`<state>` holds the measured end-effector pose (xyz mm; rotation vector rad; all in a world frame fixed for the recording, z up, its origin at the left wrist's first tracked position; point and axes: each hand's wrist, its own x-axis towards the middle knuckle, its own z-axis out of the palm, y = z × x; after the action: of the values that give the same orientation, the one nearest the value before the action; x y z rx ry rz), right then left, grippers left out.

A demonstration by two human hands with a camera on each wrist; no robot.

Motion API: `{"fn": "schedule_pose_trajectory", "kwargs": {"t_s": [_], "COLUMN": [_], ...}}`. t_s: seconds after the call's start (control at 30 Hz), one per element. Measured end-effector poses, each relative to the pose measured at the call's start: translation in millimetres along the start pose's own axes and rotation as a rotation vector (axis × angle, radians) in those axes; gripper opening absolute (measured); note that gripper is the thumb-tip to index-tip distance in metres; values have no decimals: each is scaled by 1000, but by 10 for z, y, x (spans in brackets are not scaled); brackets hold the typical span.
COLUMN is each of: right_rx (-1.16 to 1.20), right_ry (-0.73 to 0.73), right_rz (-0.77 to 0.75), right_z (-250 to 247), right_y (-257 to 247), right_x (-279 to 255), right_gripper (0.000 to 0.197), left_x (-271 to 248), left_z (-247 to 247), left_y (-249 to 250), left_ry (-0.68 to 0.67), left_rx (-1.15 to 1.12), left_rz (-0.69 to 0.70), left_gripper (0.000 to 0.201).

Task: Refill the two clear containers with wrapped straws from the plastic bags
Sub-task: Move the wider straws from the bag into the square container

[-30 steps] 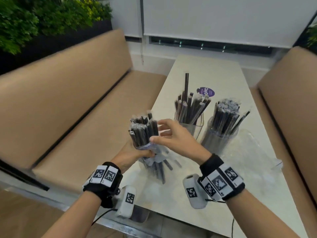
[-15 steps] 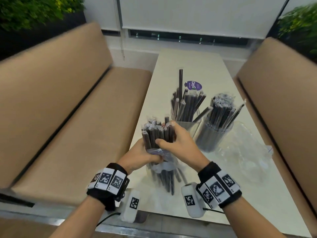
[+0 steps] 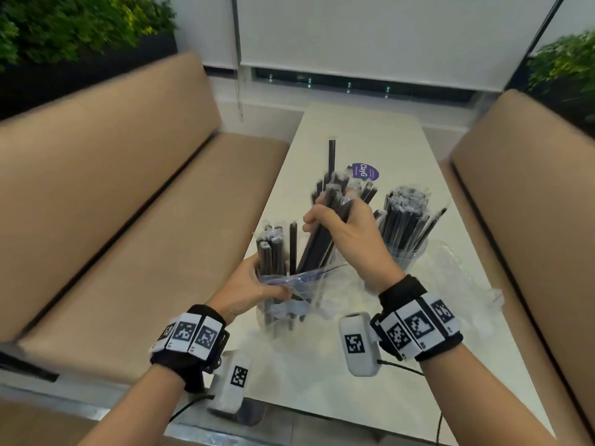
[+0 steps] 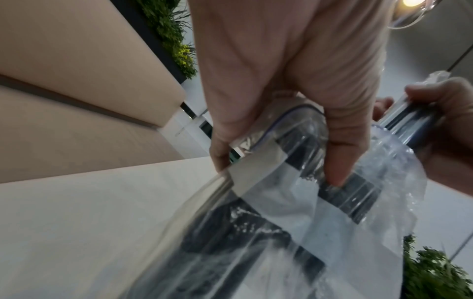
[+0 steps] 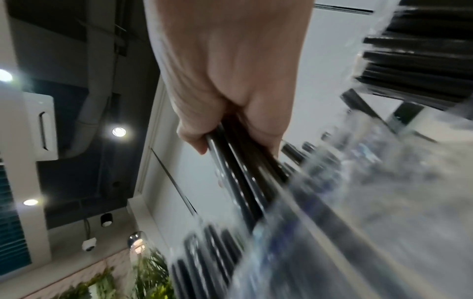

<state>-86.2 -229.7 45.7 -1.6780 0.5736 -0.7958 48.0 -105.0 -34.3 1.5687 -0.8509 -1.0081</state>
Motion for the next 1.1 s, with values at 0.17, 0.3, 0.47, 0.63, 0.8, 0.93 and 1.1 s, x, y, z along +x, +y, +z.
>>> {"fn": "schedule_pose_trajectory", "kwargs": {"t_s": [0.17,0.3,0.47,0.63,0.8,0.93,1.1], "right_rx": [214,293,-70,-170,-158,-153,-185], "right_ry": [93,188,299,329,464,575,613], "right_rz": [-120,-317,-382,-315,-373,-465,-398], "right_z": [-415,-763,-668,-376,-370,-373,-369], "right_y": [-653,-1114,-930,-533,-734,-864,-769], "right_x": [248,434,565,610,654,690,820], "right_gripper": [2,4,16,14,21,18,19], "left_x": [-69,-147,-139,-142,-99,-28,45], "left_z": [28,-13,-142,-243,-310,-333,-345], "left_y": [-86,-99,-102,-86,-89,-79,-52], "left_ry": [49,80,53,69,33,-2,-35], "left_rx": [-38,-62,-50,-55,-57,-54,-56], "left_rz": [-29,-43,-45,-32,-47,-34,-17], "left_gripper": [52,48,54,55,55,57,55]}}
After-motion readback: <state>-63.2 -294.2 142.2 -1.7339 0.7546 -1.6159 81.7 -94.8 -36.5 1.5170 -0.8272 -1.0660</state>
